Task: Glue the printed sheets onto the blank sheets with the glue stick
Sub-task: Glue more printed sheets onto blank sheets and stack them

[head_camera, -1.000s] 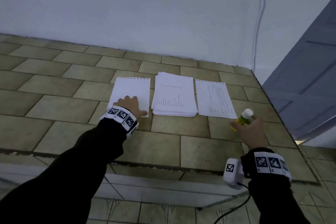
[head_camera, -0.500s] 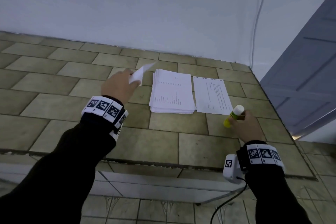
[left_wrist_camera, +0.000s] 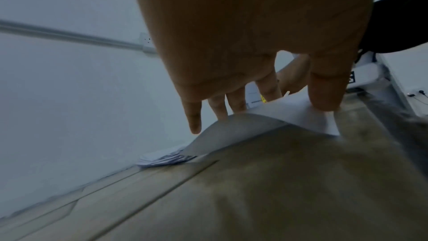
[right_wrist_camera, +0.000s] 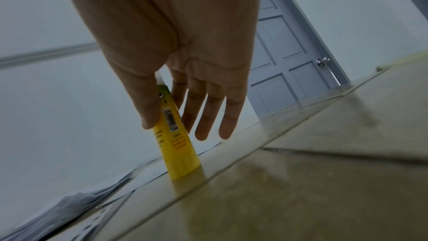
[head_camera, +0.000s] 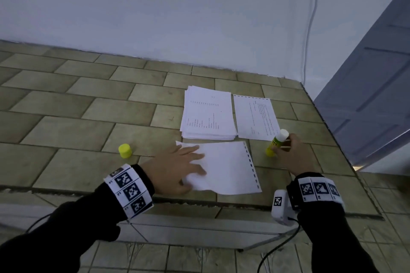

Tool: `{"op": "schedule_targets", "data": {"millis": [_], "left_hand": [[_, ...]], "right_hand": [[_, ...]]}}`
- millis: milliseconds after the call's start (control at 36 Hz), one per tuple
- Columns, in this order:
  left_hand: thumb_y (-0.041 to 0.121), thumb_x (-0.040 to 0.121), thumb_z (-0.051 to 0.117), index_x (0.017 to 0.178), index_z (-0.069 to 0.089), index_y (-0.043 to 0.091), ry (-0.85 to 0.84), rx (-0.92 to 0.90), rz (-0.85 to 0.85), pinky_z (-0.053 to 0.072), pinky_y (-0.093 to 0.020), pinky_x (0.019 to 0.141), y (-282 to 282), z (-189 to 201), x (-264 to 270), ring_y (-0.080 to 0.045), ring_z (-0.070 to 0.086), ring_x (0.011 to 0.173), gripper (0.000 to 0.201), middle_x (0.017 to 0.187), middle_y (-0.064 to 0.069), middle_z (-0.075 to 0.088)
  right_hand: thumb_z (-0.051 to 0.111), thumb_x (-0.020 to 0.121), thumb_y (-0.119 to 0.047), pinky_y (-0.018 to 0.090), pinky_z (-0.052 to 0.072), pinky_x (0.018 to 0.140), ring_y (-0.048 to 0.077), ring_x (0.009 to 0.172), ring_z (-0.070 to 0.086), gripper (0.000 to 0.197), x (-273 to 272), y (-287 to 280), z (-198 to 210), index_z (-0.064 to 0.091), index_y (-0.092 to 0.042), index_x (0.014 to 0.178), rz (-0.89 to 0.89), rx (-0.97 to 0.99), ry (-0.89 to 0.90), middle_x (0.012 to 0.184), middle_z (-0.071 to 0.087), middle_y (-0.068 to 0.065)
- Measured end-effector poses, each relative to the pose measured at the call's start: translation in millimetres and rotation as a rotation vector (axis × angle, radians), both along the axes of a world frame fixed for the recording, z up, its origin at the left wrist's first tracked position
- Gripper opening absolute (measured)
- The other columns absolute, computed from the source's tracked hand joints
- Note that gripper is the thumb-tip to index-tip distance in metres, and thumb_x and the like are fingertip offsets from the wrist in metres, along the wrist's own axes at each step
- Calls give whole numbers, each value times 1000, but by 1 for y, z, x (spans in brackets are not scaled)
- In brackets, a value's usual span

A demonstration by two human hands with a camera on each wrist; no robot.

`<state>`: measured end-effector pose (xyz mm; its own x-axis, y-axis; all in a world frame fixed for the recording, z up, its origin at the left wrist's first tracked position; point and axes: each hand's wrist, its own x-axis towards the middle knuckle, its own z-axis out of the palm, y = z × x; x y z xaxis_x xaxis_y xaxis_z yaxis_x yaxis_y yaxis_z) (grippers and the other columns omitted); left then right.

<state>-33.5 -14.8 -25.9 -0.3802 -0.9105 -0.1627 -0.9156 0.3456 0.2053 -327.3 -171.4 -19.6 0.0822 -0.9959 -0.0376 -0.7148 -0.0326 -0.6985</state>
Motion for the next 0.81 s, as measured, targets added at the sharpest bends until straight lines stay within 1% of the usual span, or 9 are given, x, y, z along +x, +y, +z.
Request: {"op": "schedule_targets", "data": {"millis": [83,167,333,389,472,528,611,694,805], "left_hand": [[42,95,54,147,34,38,-67,81,-11,-9,-38,119,4,0,0,-13,-12,150,56,164,5,6],[37,94,55,151,24,39,-84,163,-1,-6,-40,121,6,-2,3,-12,-15,149,65,164,3,-1],[40,84,46,151,24,40,35,151,55,-7,-36,121,11,-4,11,-8,-21,146,71,158,11,-11],[46,81,36,152,22,38,86,127,155,-6,-31,120,12,-3,14,-8,-15,148,73,161,9,-6],[56,91,33,155,15,27,82,115,360,6,-37,123,13,-2,16,-12,-3,150,72,164,2,3],[56,98,36,156,10,20,64,122,463,9,-41,122,14,-5,14,-15,-3,151,73,165,0,2],[80,78,10,157,2,18,34,125,532,4,-43,121,14,-15,10,-16,-8,151,101,165,1,-4],[90,56,-20,157,3,17,-11,45,529,0,-46,120,9,-30,8,-16,-10,150,127,165,1,-6],[86,60,-28,157,9,17,-73,-33,512,-1,-52,120,6,-48,10,-19,-9,151,125,165,-2,-3]], "right_hand": [[68,87,-15,32,44,80,19,95,56,37,1,2,3,52,-7,121,40,5,8,116,63,11],[67,89,-19,28,41,77,17,94,56,36,5,6,7,54,-8,120,96,19,6,111,63,7],[65,91,-27,14,37,59,11,84,58,25,18,15,15,61,-14,111,215,-21,-46,98,63,2],[65,91,-29,13,39,59,8,81,58,23,22,16,18,61,-15,109,242,-32,-67,95,63,0],[67,89,-28,19,46,65,14,86,62,23,29,16,21,63,-17,108,286,-58,-99,96,64,1],[71,86,-26,11,45,64,10,82,60,24,37,18,22,64,-18,107,302,-95,-107,94,64,0],[76,81,-25,8,45,60,9,76,61,28,53,22,23,62,-21,105,325,-83,-145,90,61,-5],[80,77,-22,25,56,67,18,78,65,34,70,25,20,61,-21,105,373,-47,-176,93,62,-3],[83,73,-15,6,45,62,3,74,58,37,94,30,15,62,-17,103,414,-62,-197,85,59,-11]]}}
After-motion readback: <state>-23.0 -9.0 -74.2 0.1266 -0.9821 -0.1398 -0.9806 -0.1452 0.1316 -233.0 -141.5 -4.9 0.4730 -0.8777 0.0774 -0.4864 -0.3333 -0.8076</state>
